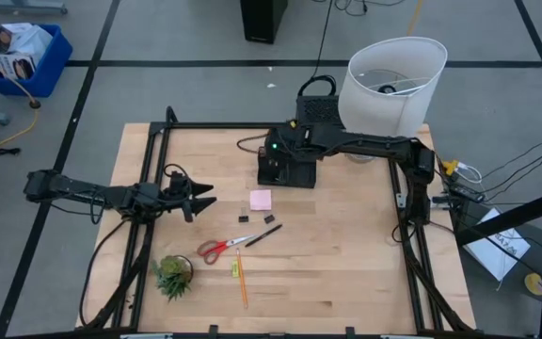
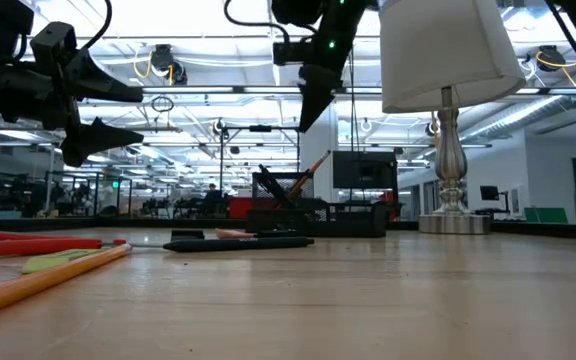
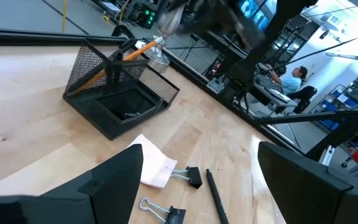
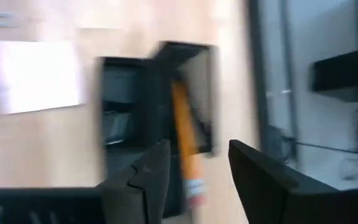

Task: Pick and place office supplies into organizer
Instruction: Put the black ball pen into the desk organizer

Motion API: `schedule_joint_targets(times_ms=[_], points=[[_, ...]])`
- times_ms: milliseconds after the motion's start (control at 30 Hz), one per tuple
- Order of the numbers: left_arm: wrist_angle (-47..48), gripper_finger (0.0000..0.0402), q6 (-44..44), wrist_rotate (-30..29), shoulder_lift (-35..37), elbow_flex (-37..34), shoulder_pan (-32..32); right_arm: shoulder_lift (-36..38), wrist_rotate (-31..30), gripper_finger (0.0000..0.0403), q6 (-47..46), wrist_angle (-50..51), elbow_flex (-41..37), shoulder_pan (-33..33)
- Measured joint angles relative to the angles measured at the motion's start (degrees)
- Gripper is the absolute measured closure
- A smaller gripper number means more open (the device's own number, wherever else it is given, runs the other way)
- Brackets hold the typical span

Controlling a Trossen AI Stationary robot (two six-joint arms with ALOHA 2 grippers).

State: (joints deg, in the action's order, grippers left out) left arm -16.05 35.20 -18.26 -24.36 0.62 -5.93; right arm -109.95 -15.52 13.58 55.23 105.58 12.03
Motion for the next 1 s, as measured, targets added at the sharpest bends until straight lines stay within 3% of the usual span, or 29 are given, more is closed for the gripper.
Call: schedule_joint_targets(times_ms=[100,200,267,567,700,1000], points=[[0.5,0.0078,-0.2,0.0,0.0,0.0,0.0,0.0,7.5,0.0252,-3.7,0.1,-1.0,-2.7],[0.5,0.0078,-0.2,0.1,0.0,0.0,0.0,0.0,17.8,0.0263,-4.3,-6.5,-5.6,-5.3],[0.5,0.0078,0.3,0.1,0.0,0.0,0.0,-0.1,21.5,0.0269,-3.5,-11.1,-9.6,-7.2],[1.0,0.0078,1.2,0.1,0.0,0.0,0.0,-0.1,14.2,0.027,-2.3,-20.0,-25.0,-14.8],[0.9,0.0078,1.6,0.0,0.0,0.0,0.0,-0.1,12.5,0.026,-2.2,-21.5,-26.9,-16.7],[1.0,0.0078,2.5,0.1,0.0,0.0,0.0,-0.1,15.6,0.0257,-4.9,-30.4,-32.7,-17.8]])
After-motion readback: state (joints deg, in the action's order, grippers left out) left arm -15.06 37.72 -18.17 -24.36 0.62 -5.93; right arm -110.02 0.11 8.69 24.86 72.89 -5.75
